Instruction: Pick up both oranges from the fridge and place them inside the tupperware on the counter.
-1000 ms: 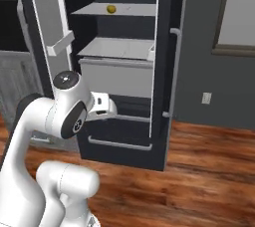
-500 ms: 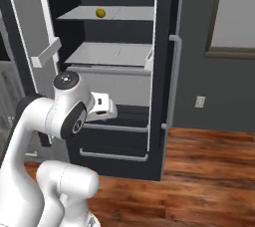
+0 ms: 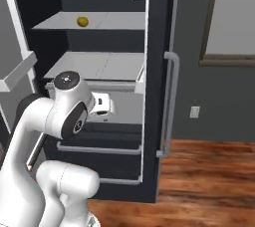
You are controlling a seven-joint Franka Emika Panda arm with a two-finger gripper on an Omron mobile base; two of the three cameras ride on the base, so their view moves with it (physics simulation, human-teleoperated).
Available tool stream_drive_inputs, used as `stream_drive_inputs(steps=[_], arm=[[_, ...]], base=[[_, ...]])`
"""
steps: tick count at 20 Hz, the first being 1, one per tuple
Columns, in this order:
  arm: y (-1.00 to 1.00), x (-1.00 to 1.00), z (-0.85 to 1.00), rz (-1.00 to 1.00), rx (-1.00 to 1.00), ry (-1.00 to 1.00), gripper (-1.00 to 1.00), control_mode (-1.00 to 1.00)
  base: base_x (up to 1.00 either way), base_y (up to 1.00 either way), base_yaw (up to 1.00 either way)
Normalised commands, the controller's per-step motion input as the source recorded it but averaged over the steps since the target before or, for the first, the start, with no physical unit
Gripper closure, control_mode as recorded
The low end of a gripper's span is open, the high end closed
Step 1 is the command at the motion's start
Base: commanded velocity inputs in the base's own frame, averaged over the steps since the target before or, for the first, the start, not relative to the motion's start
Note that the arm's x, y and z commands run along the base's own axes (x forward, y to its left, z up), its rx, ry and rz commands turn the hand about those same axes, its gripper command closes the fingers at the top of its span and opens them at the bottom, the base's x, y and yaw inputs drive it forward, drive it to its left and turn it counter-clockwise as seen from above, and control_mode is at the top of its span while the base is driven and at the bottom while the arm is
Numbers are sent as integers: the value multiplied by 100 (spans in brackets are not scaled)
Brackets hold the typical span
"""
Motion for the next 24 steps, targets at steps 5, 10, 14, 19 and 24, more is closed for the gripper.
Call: stream_drive_inputs(steps=[5,10,14,19,24], arm=[[0,0,0,0,0,0,-100,100],[0,0,0,0,0,0,-100,100],[0,0,0,0,0,0,-100,100],[7,14,-3,1,0,0,-100,-100],[24,44,0,5,0,0,-100,-100]], base=[[81,24,-9],[82,44,-4],[76,40,0],[61,27,1],[0,0,0]])
